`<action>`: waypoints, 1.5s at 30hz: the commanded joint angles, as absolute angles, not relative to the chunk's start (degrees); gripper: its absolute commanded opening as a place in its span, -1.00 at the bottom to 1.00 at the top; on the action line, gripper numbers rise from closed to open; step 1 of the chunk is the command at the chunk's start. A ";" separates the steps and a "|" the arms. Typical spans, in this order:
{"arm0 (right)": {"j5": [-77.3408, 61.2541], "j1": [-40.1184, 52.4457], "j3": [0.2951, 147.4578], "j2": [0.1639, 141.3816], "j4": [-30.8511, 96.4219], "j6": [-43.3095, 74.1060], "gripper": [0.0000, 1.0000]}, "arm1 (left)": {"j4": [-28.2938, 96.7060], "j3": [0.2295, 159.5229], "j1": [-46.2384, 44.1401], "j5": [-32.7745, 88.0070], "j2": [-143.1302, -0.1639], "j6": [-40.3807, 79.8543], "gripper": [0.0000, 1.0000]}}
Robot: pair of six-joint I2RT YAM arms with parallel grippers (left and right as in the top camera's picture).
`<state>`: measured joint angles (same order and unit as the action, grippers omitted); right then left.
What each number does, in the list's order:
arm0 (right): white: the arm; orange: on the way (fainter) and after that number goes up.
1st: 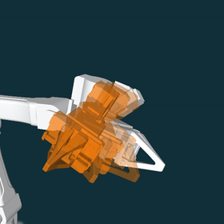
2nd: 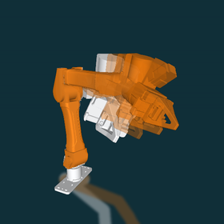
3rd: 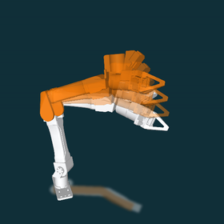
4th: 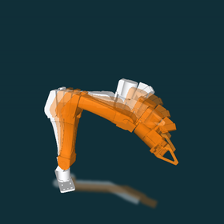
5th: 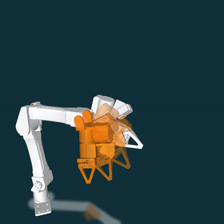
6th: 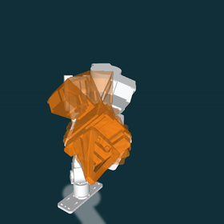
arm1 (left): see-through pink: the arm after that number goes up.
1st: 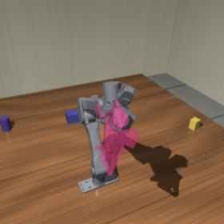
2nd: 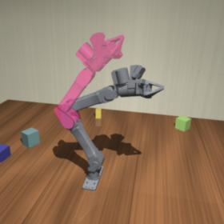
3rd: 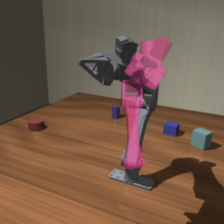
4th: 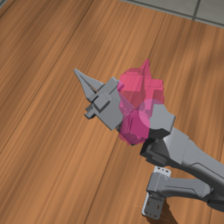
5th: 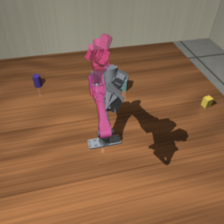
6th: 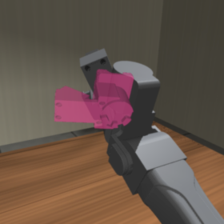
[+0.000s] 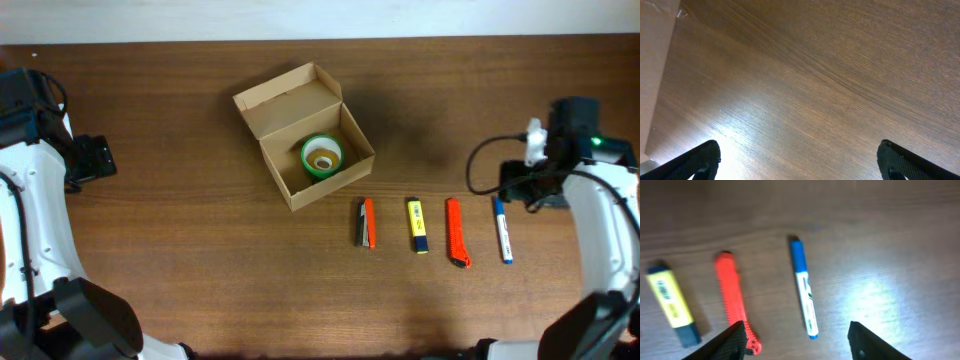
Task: Pack container
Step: 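Move the right gripper over the blue-capped white marker, then lower the right gripper and grasp the blue-capped marker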
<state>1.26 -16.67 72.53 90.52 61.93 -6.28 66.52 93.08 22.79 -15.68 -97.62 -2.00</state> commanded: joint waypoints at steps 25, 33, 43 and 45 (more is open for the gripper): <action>5.26 -18.02 71.77 107.31 65.10 -12.67 0.10 | 66.39 92.71 22.65 -15.42 -96.75 -2.87 1.00; 5.21 -18.00 71.77 109.34 59.86 -12.64 0.11 | 66.39 92.71 22.65 -15.42 -96.75 -2.87 0.99; 5.19 -18.02 68.93 109.36 54.19 -12.58 0.11 | 66.39 92.71 22.65 -15.42 -96.75 -2.87 1.00; 5.19 -18.02 67.31 109.34 54.06 -12.43 0.11 | 66.39 92.71 22.65 -15.42 -96.75 -2.87 1.00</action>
